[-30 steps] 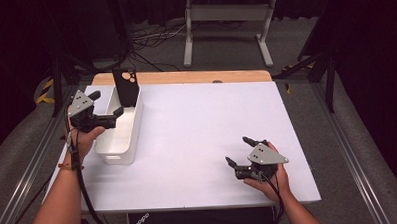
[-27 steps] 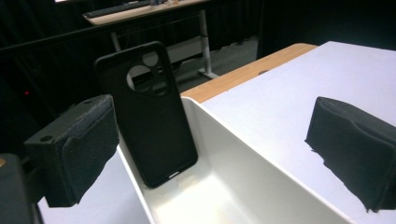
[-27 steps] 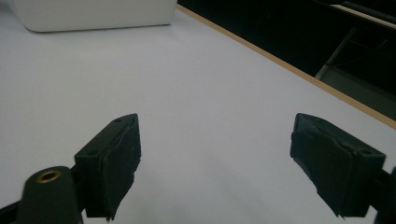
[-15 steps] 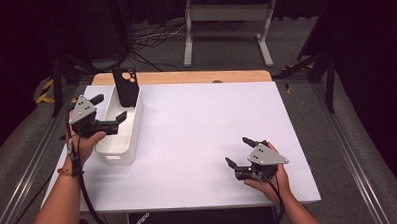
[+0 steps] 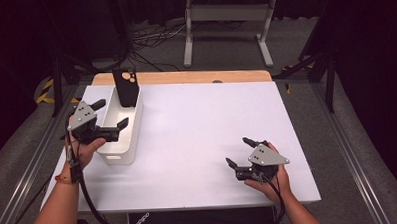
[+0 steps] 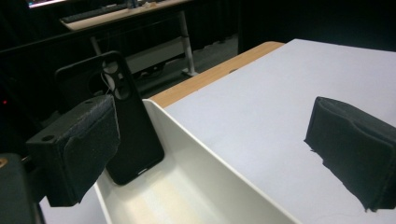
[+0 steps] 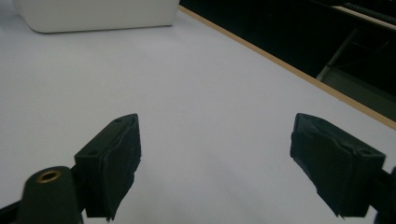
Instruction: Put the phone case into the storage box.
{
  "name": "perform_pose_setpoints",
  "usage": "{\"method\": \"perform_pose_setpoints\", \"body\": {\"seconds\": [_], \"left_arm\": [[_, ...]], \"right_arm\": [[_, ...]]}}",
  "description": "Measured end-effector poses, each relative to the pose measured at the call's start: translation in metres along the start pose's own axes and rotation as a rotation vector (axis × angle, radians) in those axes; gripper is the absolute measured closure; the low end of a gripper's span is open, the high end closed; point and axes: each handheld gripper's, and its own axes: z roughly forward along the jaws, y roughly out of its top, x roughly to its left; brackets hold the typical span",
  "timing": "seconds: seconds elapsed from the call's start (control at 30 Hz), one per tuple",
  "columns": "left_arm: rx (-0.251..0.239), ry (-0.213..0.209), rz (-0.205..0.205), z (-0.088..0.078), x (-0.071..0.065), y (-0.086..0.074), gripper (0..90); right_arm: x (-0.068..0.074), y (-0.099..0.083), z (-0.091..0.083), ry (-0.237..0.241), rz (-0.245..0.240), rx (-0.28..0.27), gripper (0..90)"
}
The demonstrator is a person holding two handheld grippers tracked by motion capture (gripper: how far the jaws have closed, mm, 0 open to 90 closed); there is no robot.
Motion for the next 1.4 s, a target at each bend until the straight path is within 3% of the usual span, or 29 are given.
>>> {"method": "perform_pose_setpoints", "body": {"seconds": [0.17, 0.23, 0.57, 0.73, 1.07, 1.4], "left_arm": [[-0.003, -0.016, 0.02, -0.004, -0.01, 0.001, 3.4], [-0.025, -0.041, 0.006, -0.005, -0.013, 0.002, 3.3], [-0.045, -0.092, 0.047, -0.008, -0.032, 0.008, 3.3], [-0.054, -0.092, 0.069, -0.008, -0.04, 0.011, 3.2], [-0.071, -0.105, 0.068, -0.005, -0.05, 0.012, 3.0], [-0.079, -0.137, 0.098, -0.005, -0.063, 0.011, 3.7]], "right_arm": [[-0.001, 0.0, -0.002, -0.007, 0.003, -0.006, 17.3], [-0.002, 0.001, -0.002, -0.007, 0.005, -0.008, 17.3], [-0.001, 0.002, -0.003, -0.013, -0.002, -0.014, 17.4], [-0.002, 0.003, -0.004, -0.021, 0.004, -0.023, 17.2], [-0.003, 0.003, -0.004, -0.021, 0.0, -0.023, 16.9], [-0.002, 0.003, -0.004, -0.018, -0.003, -0.017, 17.0]]}}
